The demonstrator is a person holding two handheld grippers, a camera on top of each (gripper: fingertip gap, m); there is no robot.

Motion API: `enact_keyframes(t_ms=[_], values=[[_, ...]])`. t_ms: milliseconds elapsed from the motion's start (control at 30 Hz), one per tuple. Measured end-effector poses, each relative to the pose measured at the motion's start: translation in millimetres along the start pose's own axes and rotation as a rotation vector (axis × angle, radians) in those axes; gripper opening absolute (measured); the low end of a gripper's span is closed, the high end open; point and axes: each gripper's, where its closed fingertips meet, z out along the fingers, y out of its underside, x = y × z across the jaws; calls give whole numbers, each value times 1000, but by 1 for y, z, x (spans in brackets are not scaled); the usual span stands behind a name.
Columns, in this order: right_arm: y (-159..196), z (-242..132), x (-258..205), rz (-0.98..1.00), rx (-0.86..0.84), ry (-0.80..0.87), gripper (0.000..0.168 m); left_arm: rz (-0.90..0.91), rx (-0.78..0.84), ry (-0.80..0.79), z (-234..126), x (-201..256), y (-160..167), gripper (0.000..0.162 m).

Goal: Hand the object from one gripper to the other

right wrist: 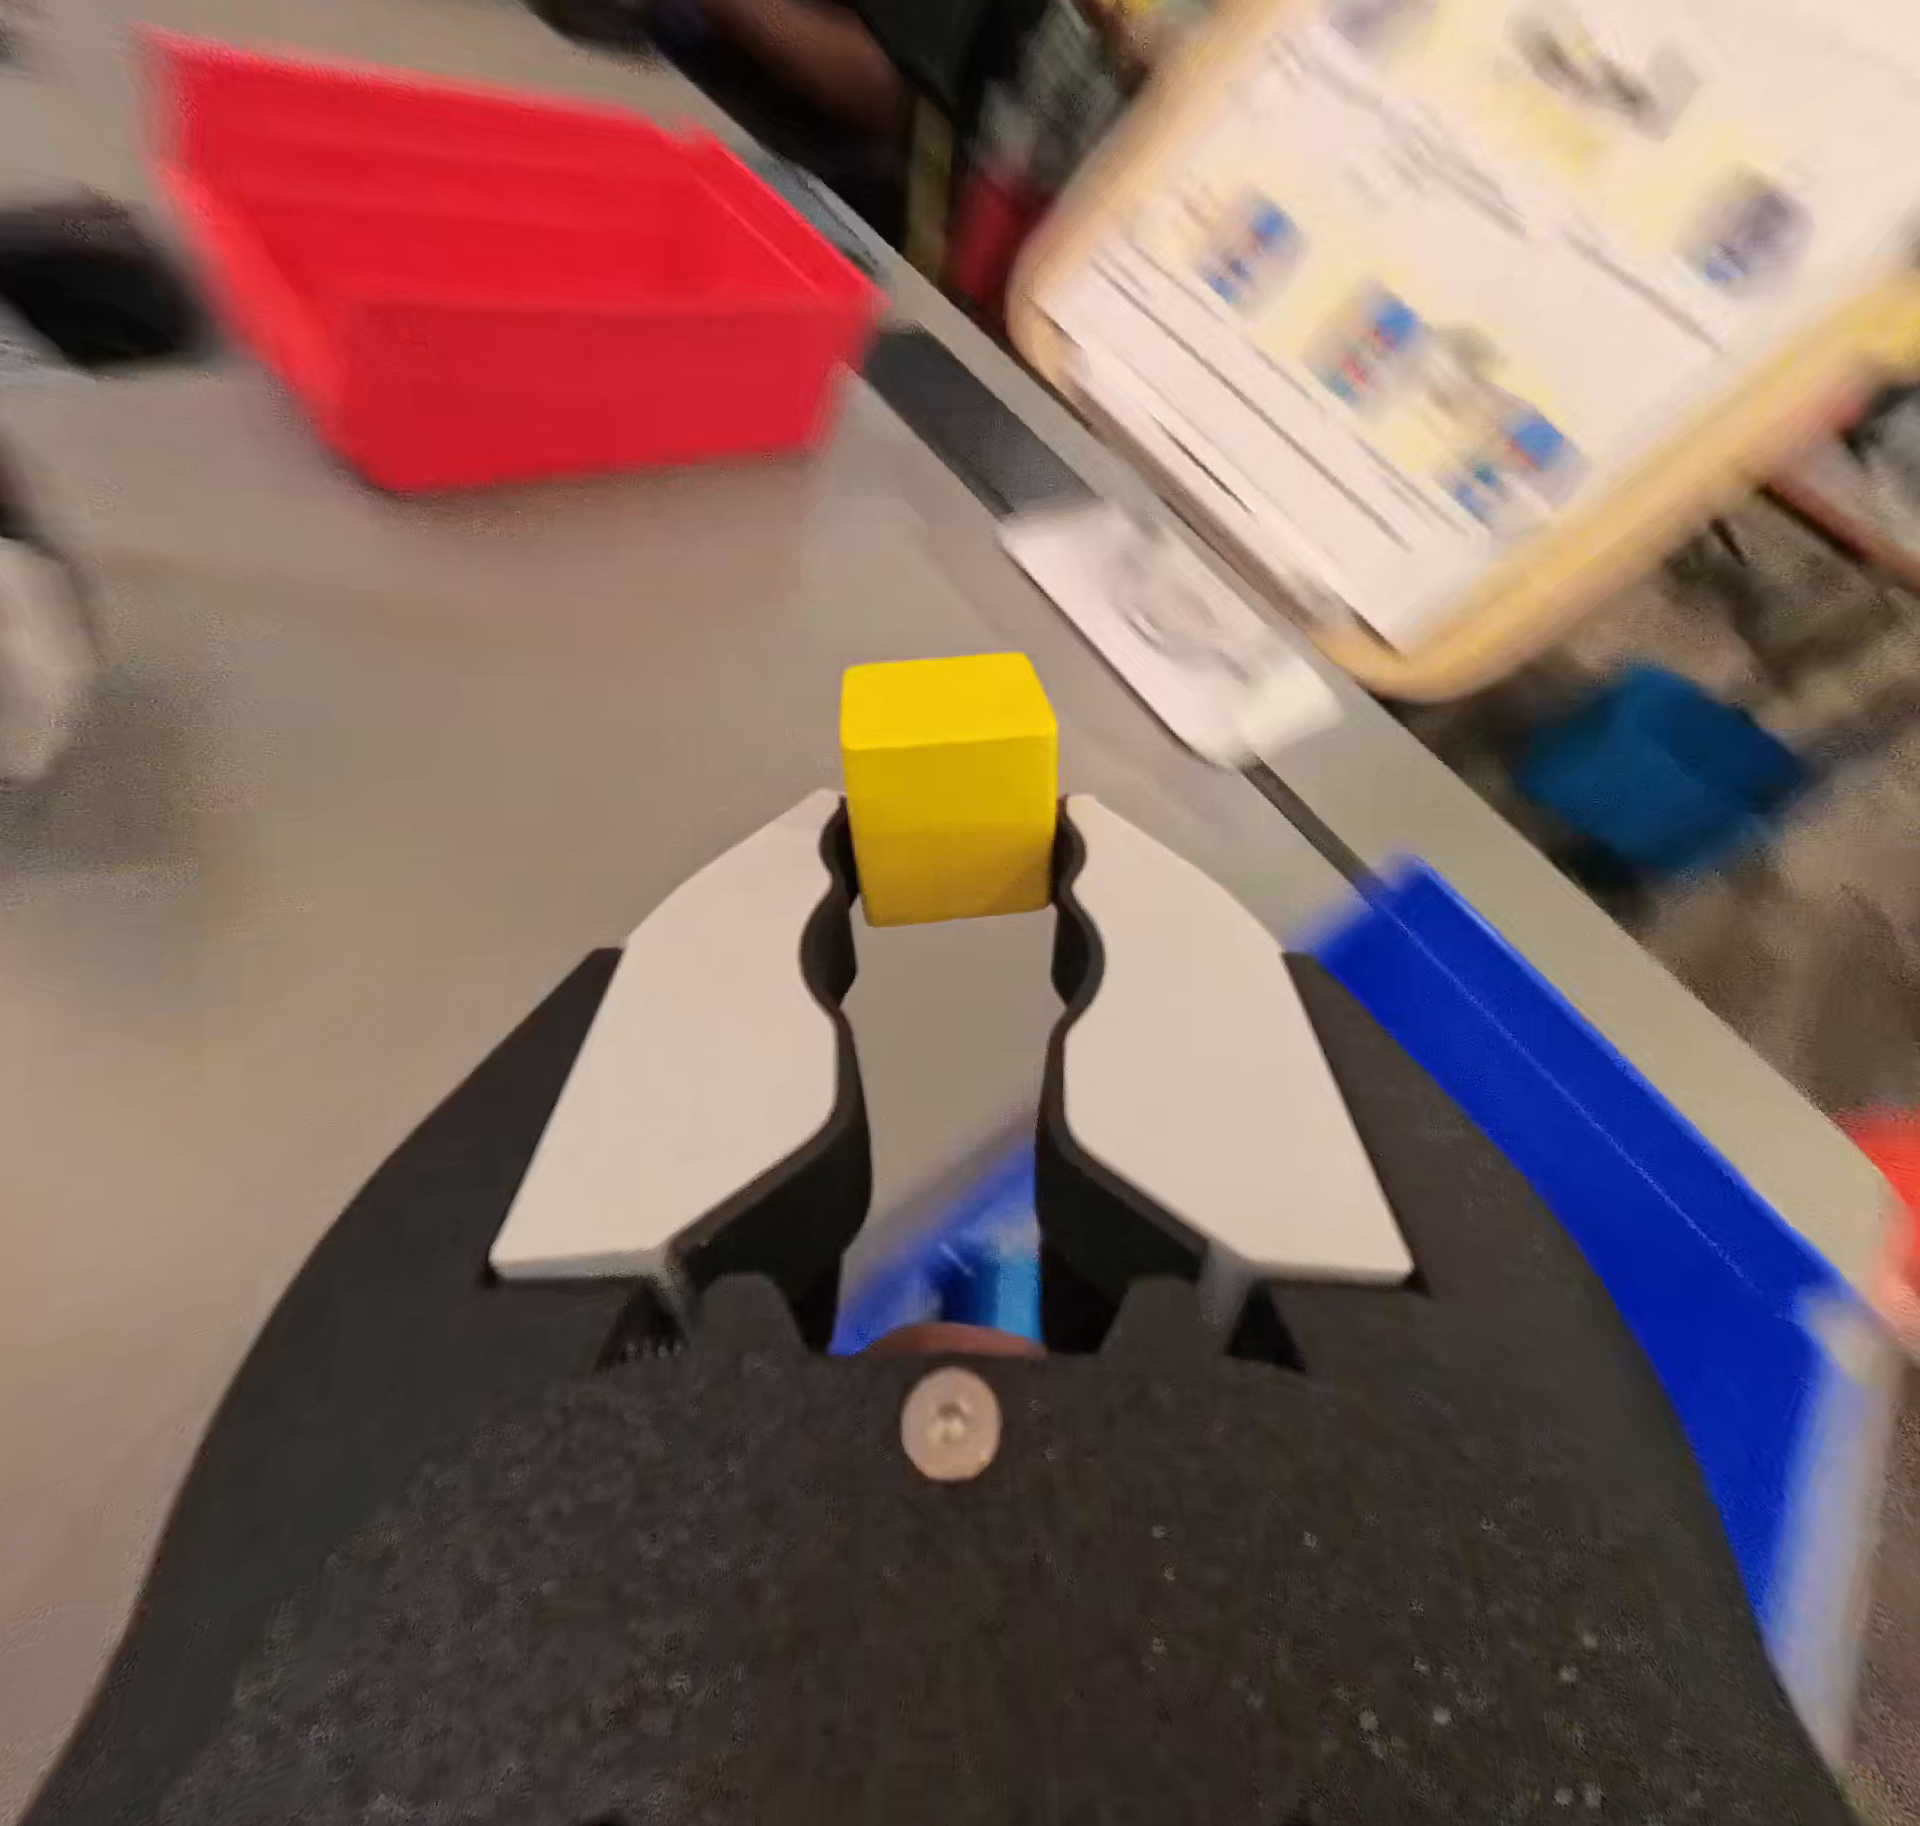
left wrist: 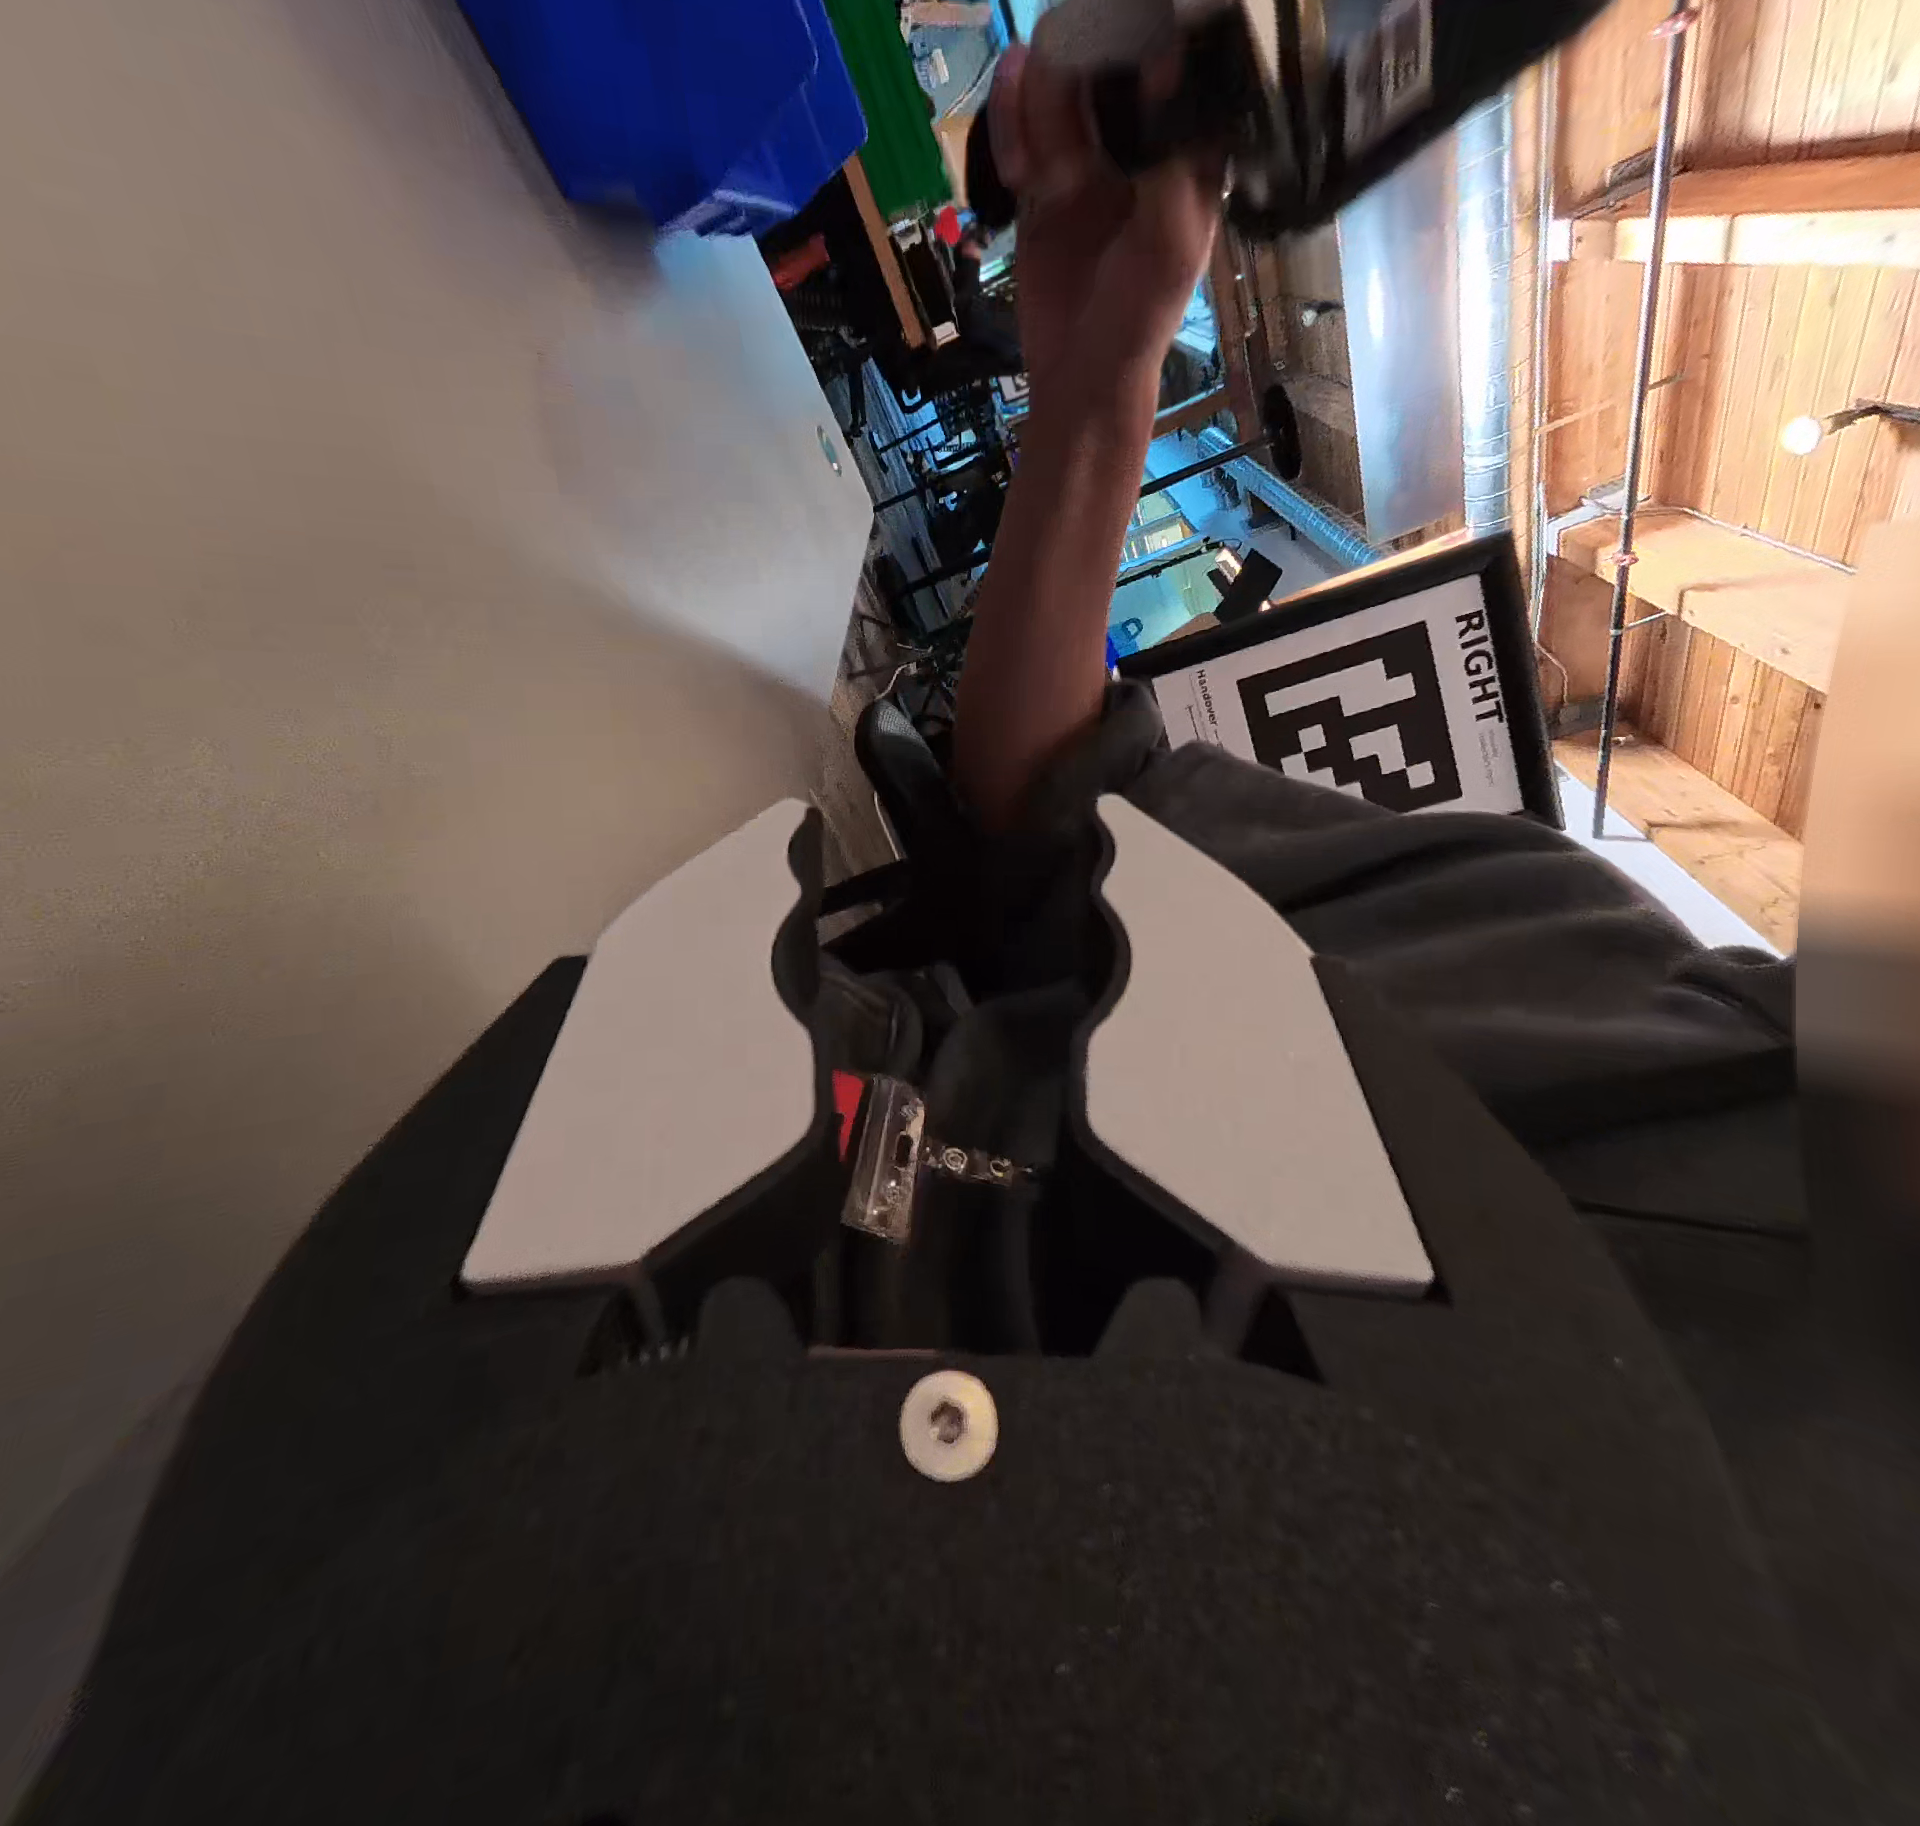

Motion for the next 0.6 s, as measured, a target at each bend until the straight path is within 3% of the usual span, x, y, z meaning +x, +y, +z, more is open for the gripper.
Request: enact_keyframes(t_ms=[133,233,367,600], values=[[90,-16,132,78,-428,254,35,35,8,-10,-1,3,-5,45],[149,-2,179,223,-641,229,35,63,11,-17,-3,5,-7,44],[210,7,189,164,-999,120,35,71,6,-24,-6,8,-7,44],[242,5,154,117,-1362,-144,35,80,8,-27,-9,9,-7,43]])
